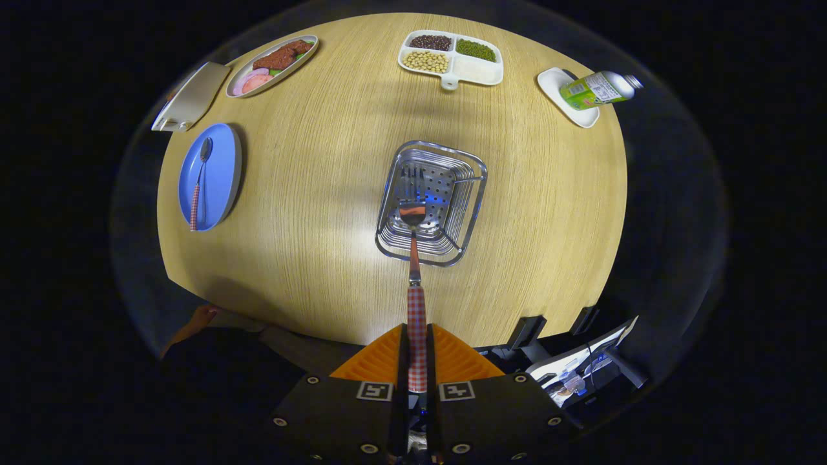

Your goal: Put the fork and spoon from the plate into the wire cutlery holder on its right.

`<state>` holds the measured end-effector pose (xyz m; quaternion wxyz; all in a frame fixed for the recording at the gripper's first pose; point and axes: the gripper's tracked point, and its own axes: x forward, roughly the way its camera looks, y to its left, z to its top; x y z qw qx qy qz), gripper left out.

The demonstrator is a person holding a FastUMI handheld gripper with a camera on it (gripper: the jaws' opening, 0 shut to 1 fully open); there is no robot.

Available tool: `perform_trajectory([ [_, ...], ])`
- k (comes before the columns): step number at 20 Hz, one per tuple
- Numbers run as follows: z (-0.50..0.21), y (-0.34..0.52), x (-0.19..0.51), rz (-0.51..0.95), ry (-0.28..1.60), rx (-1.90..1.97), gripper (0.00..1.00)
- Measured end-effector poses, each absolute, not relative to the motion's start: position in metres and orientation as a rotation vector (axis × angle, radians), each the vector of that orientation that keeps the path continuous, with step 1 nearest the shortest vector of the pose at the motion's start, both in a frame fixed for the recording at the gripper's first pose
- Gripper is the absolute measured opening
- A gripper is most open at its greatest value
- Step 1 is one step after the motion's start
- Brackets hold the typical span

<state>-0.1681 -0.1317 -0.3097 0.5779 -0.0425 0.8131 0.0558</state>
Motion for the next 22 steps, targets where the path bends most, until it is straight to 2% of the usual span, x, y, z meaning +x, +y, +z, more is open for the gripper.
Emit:
perform_trajectory([
  [3,-0.311,-0.136,-0.161,0.132,1.918,-0.094,0.12],
  [9,-0.316,-0.139,-0.129,0.08,1.83,-0.052,0.12],
  [16,-0.312,-0.134,-0.104,0.025,1.691,0.041,0.19],
  [20,-0.297,-0.119,-0.088,0.032,1.581,0.144,0.29],
  [22,-0.287,-0.109,-0.081,0.035,1.532,0.189,0.4],
])
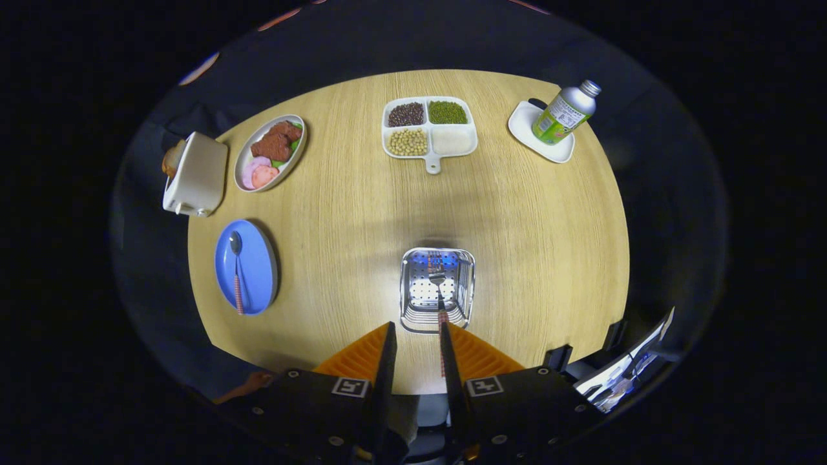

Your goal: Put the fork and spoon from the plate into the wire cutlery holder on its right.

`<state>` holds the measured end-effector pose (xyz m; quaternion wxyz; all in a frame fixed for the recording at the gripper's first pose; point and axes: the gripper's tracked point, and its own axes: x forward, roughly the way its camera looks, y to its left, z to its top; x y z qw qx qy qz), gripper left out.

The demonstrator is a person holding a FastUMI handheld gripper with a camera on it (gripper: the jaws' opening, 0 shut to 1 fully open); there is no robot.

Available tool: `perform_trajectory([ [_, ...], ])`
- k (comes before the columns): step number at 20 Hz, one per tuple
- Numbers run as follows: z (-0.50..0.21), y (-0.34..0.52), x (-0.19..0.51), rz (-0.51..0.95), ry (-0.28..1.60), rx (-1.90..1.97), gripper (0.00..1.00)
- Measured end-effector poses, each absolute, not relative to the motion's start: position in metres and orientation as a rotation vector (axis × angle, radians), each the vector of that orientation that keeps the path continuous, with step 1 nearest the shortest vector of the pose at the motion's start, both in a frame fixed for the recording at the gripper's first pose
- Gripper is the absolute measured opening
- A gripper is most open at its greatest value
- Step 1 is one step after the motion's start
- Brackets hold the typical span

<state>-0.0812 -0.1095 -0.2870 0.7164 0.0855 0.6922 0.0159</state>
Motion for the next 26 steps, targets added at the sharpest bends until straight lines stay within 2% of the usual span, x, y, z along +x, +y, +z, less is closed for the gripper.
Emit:
perform_trajectory([
  [1,-0.283,-0.104,-0.077,0.038,1.508,0.21,0.52],
  [3,-0.273,-0.091,-0.069,0.052,1.46,0.244,0.62],
  [7,-0.254,-0.064,-0.056,0.087,1.395,0.241,0.8],
  [11,-0.245,-0.02,-0.054,0.155,1.365,0.211,0.92],
  [15,-0.25,0.032,-0.055,0.217,1.358,0.164,0.97],
  [26,-0.278,0.154,-0.068,0.397,1.374,0.05,0.99],
])
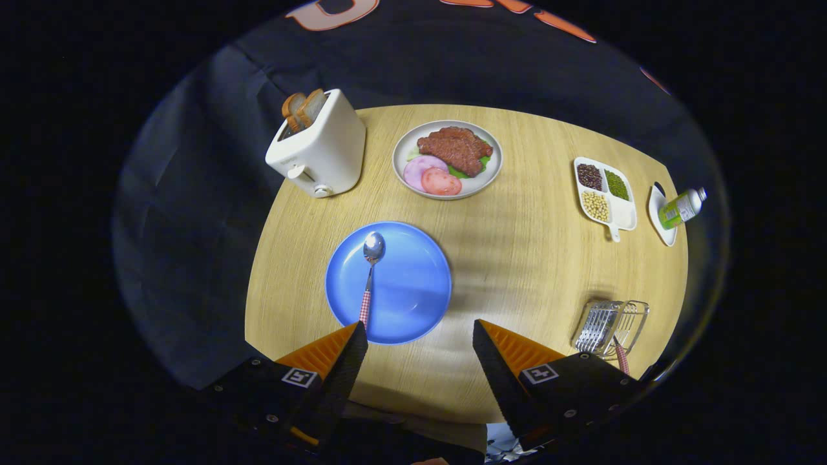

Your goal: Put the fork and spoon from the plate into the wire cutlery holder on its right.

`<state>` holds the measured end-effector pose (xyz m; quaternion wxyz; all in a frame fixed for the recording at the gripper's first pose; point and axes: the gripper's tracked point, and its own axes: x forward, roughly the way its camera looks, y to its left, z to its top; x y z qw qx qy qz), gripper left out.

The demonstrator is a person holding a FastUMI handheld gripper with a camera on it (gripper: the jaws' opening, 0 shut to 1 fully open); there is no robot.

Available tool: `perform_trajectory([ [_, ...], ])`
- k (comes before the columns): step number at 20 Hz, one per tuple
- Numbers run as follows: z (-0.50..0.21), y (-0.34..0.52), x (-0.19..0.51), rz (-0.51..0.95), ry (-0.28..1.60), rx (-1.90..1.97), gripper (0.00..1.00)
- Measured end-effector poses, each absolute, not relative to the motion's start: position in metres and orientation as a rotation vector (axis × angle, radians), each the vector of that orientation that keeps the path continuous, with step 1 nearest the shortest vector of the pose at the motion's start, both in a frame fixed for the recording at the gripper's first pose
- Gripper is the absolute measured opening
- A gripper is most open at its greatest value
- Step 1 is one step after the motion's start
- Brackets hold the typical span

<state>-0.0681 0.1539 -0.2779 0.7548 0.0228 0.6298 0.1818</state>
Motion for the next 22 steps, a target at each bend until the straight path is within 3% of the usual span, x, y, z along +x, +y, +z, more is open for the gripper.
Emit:
perform_trajectory([
  [9,-0.341,0.228,-0.106,0.475,1.523,-0.004,0.89],
  [14,-0.37,0.243,-0.12,0.438,1.592,-0.026,0.83],
  [18,-0.388,0.244,-0.124,0.392,1.63,-0.028,0.67],
  [22,-0.401,0.249,-0.127,0.374,1.645,-0.037,0.41],
])
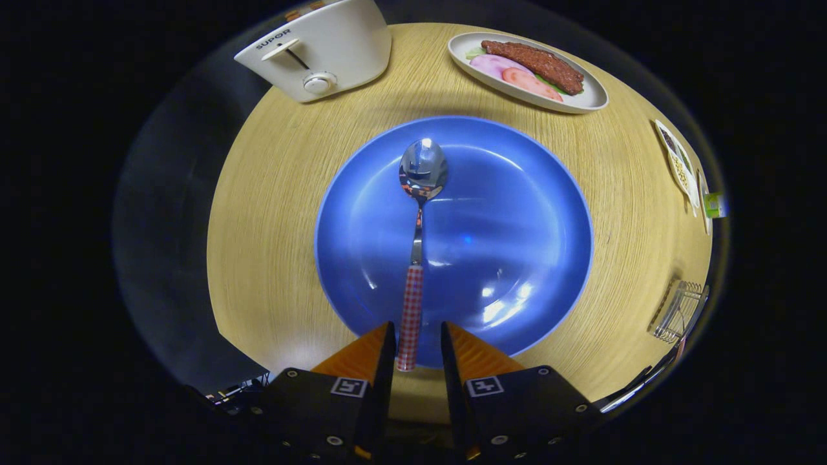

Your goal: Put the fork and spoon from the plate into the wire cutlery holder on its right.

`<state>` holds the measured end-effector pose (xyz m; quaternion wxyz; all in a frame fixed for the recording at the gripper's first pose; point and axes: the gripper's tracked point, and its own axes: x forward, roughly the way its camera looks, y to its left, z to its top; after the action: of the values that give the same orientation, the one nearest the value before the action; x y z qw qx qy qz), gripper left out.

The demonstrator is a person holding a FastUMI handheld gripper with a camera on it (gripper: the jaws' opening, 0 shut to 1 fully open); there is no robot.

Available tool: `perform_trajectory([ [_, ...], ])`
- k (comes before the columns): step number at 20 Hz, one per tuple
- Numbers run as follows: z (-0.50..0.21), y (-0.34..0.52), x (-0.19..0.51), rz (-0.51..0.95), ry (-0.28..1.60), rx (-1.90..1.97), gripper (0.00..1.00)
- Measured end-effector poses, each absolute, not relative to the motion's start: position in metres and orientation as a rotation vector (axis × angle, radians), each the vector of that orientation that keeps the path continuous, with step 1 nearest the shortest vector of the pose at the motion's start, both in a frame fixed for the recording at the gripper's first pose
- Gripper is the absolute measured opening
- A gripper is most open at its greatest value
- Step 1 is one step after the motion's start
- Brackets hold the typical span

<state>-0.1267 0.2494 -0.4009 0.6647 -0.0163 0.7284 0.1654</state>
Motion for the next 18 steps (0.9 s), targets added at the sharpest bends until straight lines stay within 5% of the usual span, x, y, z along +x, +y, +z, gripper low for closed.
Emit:
perform_trajectory([
  [5,-0.409,0.251,-0.129,0.358,1.65,-0.036,0.18],
  [9,-0.406,0.247,-0.128,0.398,1.649,-0.038,0.1],
  [18,-0.356,0.184,-0.121,0.408,1.592,0.003,0.09],
])
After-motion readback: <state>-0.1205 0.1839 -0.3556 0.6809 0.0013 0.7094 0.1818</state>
